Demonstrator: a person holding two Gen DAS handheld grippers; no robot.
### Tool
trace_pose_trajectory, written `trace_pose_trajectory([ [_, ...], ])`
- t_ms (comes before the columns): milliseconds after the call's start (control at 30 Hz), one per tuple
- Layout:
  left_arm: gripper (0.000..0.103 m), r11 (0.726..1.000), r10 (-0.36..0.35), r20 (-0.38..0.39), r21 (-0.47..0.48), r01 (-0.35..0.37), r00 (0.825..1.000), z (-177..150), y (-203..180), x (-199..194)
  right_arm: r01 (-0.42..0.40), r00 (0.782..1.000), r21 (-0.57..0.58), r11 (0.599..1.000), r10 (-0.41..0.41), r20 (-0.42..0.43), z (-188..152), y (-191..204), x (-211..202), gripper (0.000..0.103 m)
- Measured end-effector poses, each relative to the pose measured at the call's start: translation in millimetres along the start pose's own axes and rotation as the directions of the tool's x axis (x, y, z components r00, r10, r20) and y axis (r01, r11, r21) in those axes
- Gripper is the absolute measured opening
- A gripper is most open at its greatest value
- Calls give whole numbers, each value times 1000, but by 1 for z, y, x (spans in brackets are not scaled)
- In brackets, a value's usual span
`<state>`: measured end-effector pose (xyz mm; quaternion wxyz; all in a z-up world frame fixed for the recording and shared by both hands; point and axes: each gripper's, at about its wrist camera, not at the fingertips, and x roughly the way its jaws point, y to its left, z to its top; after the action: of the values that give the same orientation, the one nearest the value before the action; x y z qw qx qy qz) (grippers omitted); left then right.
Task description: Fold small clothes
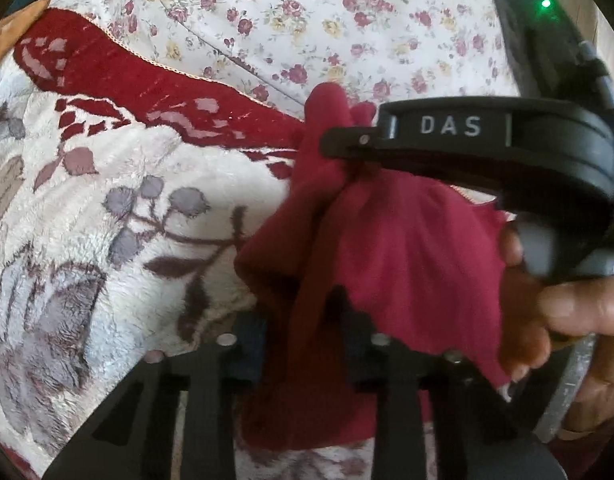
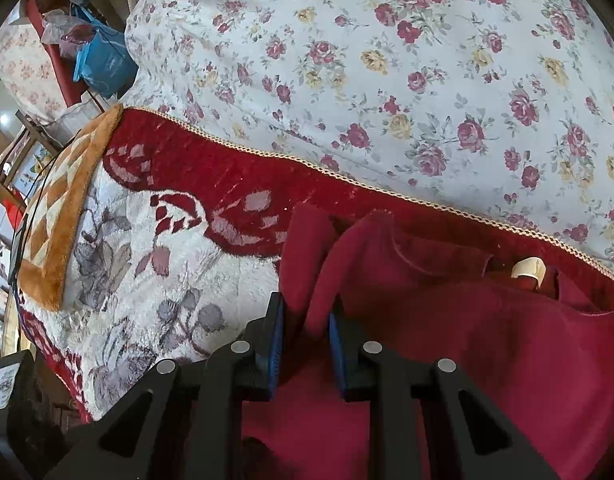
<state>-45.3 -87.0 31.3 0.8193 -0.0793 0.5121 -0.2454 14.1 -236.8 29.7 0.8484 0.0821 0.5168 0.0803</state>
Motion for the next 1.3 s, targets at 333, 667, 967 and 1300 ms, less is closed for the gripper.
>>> trace_pose_trajectory([
  [333, 16, 1000, -22, 37, 18, 21, 999, -1, -5, -12, -8, 994, 8, 1000, 9, -109, 14, 10, 16, 87],
  [667, 16, 998, 25, 42, 62, -27, 999, -2, -15, -14, 106, 980, -129, 986, -126, -152, 11, 25, 55, 60],
  [967, 18, 997, 40, 42, 69, -43, 998, -1, -21, -13, 40, 993, -69, 997, -47, -105, 8, 6, 34, 37],
  [1300, 73, 1000, 26, 47, -4, -26, 999, 2, -2, -15, 27, 996, -63, 998, -32, -84, 9, 4, 23, 36],
])
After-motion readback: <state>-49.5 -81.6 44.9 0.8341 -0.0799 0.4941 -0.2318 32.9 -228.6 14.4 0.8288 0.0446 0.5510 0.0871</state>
